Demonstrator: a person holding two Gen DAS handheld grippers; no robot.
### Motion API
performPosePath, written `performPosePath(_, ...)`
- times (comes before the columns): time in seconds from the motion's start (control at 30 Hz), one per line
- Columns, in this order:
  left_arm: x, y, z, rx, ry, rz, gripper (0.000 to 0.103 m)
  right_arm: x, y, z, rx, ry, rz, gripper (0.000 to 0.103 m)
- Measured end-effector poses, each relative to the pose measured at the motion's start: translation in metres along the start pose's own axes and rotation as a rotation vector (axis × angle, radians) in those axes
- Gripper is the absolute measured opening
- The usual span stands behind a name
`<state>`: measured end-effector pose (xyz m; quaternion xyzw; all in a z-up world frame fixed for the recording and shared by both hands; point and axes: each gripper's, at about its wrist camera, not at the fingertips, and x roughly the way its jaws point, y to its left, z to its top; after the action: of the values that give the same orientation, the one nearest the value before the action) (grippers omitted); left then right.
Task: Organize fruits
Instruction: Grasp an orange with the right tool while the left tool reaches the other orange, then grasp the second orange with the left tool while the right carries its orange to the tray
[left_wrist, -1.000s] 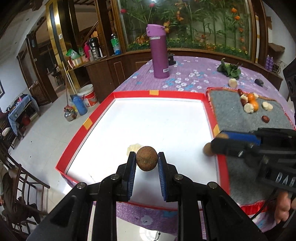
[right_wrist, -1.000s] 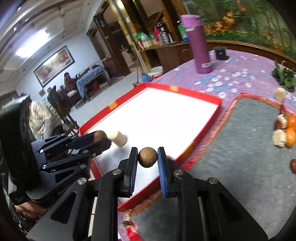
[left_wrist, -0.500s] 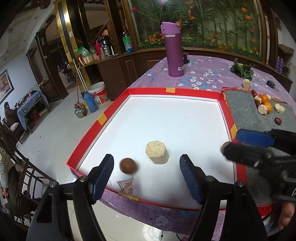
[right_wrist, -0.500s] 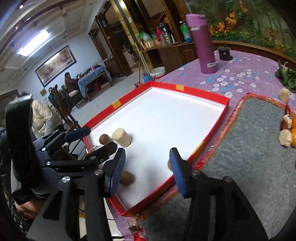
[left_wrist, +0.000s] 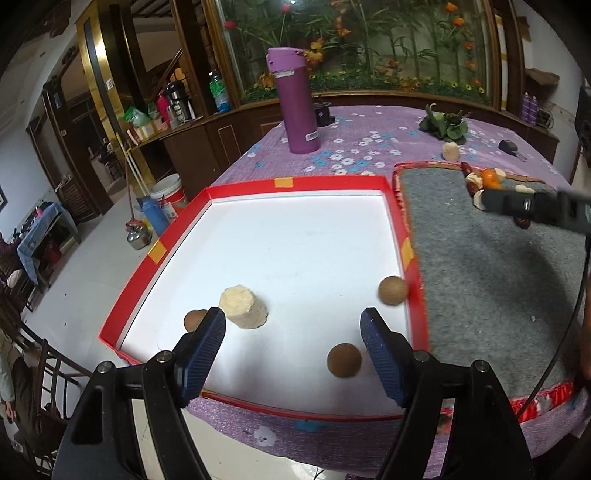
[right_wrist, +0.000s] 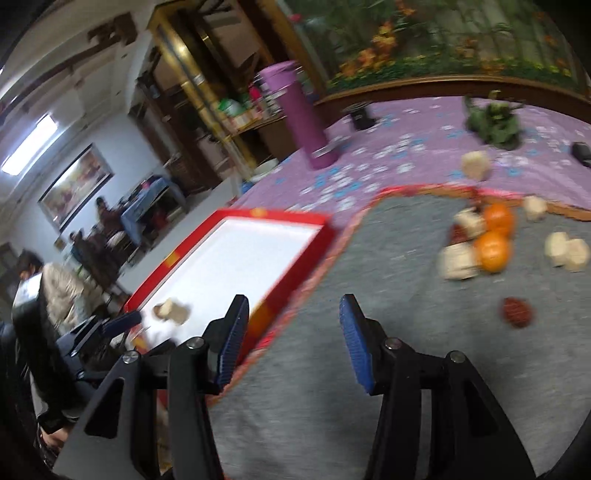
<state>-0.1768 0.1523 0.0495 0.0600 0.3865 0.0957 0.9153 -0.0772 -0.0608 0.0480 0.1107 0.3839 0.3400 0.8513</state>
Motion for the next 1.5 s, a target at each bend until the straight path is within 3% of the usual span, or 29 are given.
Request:
performPosePath(0.23, -0.003, -0.007, 0.003, -0.001, -0.001, -0.034, 0.078, -0.026, -0.089, 0.036, 0.214, -0.020, -0.094, 0.053)
performPosePath(0.33, -0.004, -0.015, 0.003, 0.016, 0.002, -0.053, 0.078, -0.017, -0.117, 0.053, 0.307, 0.005, -0.086, 0.053)
performPosePath(0.53, -0.012, -0.028, 0.009, 0.049, -0.002, -0.065, 0.078, 0.009, -0.155, 0.069, 0.442, 0.040, -0.153, 0.053)
performPosePath(0.7, -0.016, -0.047, 0.028, 0.101, -0.017, -0.094, 0.078, 0.034, -0.165, 0.069, 0.465, 0.113, -0.168, 0.055)
performPosePath(0.8, -0.015, -0.060, 0.044, 0.131, -0.041, -0.120, 0.078, 0.035, -0.159, 0.072, 0.406, 0.082, -0.151, 0.054)
performPosePath(0.93, -0.002, -0.090, 0.071, 0.214, -0.083, -0.153, 0.078, 0.042, -0.153, 0.071, 0.299, 0.113, -0.159, 0.037)
performPosePath(1.0, 0.007, -0.107, 0.082, 0.264, -0.087, -0.172, 0.078, 0.033, -0.165, 0.072, 0.361, 0.115, -0.083, 0.037)
performPosePath(1.17, 0.030, -0.157, 0.109, 0.397, -0.097, -0.223, 0.078, -0.015, -0.190, 0.083, 0.455, -0.029, 0.012, 0.037)
performPosePath(1.27, 0.042, -0.192, 0.121, 0.472, -0.086, -0.292, 0.078, -0.041, -0.210, 0.083, 0.532, -0.119, 0.054, 0.037)
performPosePath(1.33, 0.054, -0.214, 0.126, 0.516, -0.046, -0.311, 0.072, -0.051, -0.218, 0.082, 0.565, -0.156, 0.049, 0.037)
performPosePath(1.4, 0.066, -0.228, 0.129, 0.525, 0.020, -0.352, 0.056, -0.057, -0.227, 0.081, 0.602, -0.180, 0.065, 0.037)
performPosePath(1.5, 0.082, -0.240, 0.132, 0.505, 0.080, -0.379, 0.055, -0.064, -0.232, 0.078, 0.630, -0.199, 0.075, 0.037)
